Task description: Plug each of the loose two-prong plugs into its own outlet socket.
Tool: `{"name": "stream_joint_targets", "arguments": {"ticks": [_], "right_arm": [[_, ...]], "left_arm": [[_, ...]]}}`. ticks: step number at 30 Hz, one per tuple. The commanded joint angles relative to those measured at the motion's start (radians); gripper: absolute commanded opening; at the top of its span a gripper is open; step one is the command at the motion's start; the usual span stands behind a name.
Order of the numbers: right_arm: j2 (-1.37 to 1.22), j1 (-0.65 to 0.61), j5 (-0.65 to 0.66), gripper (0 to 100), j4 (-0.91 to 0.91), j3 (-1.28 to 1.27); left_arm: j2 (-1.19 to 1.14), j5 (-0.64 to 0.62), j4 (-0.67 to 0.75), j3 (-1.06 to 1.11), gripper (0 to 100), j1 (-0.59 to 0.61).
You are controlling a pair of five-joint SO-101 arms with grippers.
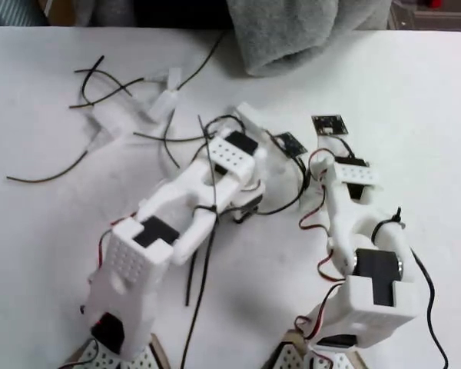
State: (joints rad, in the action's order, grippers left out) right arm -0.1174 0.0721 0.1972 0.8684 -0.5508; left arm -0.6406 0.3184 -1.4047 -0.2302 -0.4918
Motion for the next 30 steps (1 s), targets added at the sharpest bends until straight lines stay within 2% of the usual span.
{"name": "stream_joint_targets", "arguments": {"ticks": [1,7,10,24,30], "right_arm": [[0.007,0.005,-0.008,2.3,-0.03,0.006],[0.012,0.027,-0.009,2.0,-0.027,0.005],[0.012,0.027,-0.009,2.0,-0.027,0.005],[0.012,0.025,-0.009,1.9,-0.03,0.005],[0.012,0.019,-0.005,1.9,-0.03,0.005]], "left_arm": [[0.013,0.006,-0.014,-0.017,2,0.005],[0.263,0.003,-0.018,0.087,2,0.012],[0.45,0.003,0.071,0.239,2,0.013],[1.357,0.002,0.783,1.172,2,-0.008],[1.735,0.0,1.142,1.548,2,-0.007]]}}
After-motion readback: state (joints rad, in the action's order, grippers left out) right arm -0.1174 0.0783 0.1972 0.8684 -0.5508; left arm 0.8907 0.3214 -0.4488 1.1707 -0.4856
